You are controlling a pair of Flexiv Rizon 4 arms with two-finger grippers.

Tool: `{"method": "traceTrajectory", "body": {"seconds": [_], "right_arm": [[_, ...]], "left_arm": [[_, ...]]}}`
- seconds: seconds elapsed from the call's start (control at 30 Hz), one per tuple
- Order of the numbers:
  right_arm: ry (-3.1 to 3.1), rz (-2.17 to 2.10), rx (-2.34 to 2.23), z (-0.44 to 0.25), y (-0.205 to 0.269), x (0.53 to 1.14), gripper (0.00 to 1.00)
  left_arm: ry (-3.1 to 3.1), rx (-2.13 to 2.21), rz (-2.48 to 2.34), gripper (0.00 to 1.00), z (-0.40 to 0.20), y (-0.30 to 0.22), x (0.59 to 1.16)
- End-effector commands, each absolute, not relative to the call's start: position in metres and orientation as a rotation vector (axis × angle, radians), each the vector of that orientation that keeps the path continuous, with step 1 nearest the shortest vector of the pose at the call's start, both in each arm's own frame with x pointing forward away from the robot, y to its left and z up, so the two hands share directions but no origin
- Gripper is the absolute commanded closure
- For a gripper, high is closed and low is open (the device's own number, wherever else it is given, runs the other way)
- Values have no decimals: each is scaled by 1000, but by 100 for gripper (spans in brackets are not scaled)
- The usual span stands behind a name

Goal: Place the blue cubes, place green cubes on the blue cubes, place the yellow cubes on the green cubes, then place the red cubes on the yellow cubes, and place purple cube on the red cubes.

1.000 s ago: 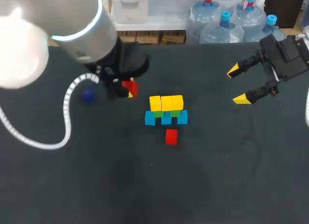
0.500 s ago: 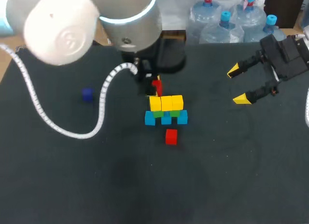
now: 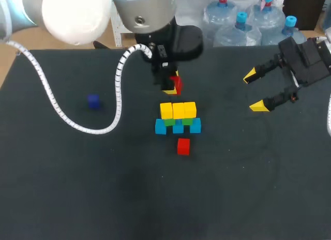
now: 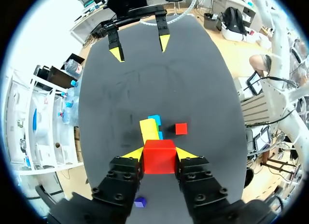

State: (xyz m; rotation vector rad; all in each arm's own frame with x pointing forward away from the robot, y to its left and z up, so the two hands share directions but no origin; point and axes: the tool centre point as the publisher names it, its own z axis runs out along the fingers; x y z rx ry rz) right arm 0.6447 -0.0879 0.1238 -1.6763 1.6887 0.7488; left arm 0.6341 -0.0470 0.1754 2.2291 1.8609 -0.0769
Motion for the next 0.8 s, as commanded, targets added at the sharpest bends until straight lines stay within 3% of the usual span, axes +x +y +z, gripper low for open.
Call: {"method": "traceTrajectory", "body": {"seconds": [0.03, 0.37, 0.8], "right_arm": [[1687, 748, -1676, 124, -88, 645, 0], [1687, 748, -1676, 124, -88, 645, 0], [1687, 748, -1676, 124, -88, 645, 0]], "left_arm": [[1846, 2220, -93, 100, 175, -43, 633], [1846, 2220, -93, 100, 175, -43, 633], [1997, 2407, 120, 100, 157, -85, 626]]}}
